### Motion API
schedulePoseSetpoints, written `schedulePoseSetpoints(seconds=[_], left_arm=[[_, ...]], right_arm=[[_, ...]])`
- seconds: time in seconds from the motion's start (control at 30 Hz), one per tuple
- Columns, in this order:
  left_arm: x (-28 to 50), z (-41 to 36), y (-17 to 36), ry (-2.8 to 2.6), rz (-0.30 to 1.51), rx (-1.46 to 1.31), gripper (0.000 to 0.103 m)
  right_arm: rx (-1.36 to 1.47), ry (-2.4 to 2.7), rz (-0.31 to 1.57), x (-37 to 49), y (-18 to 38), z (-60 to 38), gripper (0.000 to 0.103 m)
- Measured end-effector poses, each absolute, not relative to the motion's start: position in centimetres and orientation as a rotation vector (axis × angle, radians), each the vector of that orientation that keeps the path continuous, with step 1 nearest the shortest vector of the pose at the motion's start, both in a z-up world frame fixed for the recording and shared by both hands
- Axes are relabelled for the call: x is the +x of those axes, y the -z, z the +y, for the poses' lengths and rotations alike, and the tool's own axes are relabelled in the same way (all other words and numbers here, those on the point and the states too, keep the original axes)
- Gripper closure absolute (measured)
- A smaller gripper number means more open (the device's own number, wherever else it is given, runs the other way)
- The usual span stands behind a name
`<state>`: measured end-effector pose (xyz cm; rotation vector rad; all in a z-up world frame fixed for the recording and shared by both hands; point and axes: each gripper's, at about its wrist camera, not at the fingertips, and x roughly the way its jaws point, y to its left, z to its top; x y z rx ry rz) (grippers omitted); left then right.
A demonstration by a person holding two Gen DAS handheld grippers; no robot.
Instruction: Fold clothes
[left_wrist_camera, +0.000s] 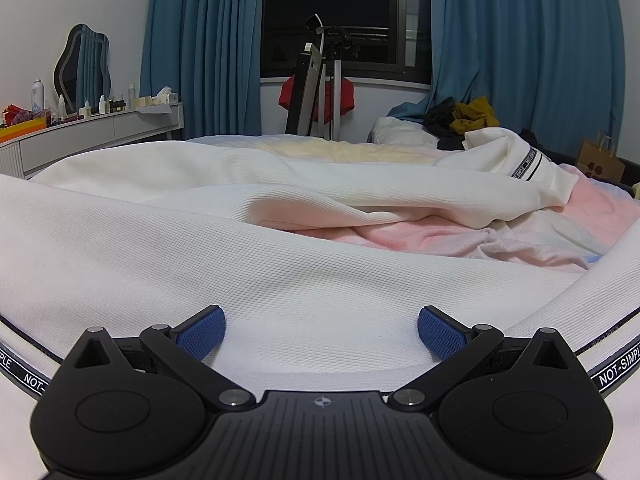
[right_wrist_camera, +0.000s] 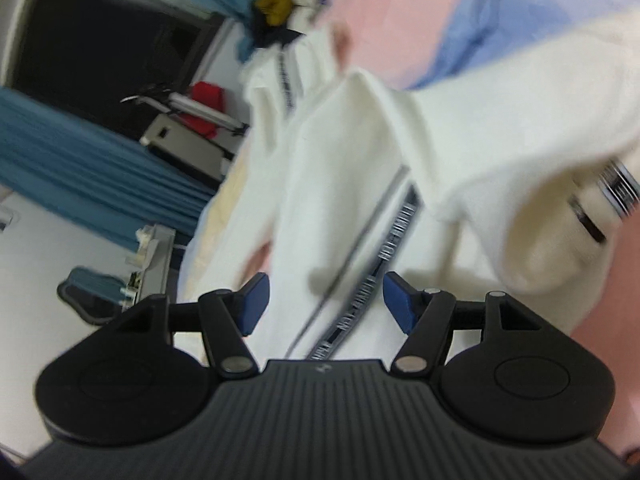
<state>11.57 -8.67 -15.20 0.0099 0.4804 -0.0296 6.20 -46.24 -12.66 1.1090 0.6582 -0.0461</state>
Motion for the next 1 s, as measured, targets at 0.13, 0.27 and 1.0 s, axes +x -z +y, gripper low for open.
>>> schedulePoseSetpoints(seconds=[0.13,0.27,1.0], left_arm=[[11.6,-8.7,15.1,0.03,0.488,0.011,0.0],[11.3,-8.0,14.5,0.087,0.527,-0.008,0.0],[9.8,5.3,3.3,0.158,0.671,-0.117,0.0]], right_arm=[[1.16,0.233,0.652,5.3,13.9,-48.0,0.041],[1.19,0.31,0.597,5.3,14.0,-49.6,0.042],[0.828,0.328,0.337,7.7,7.4,-57.3,0.042]])
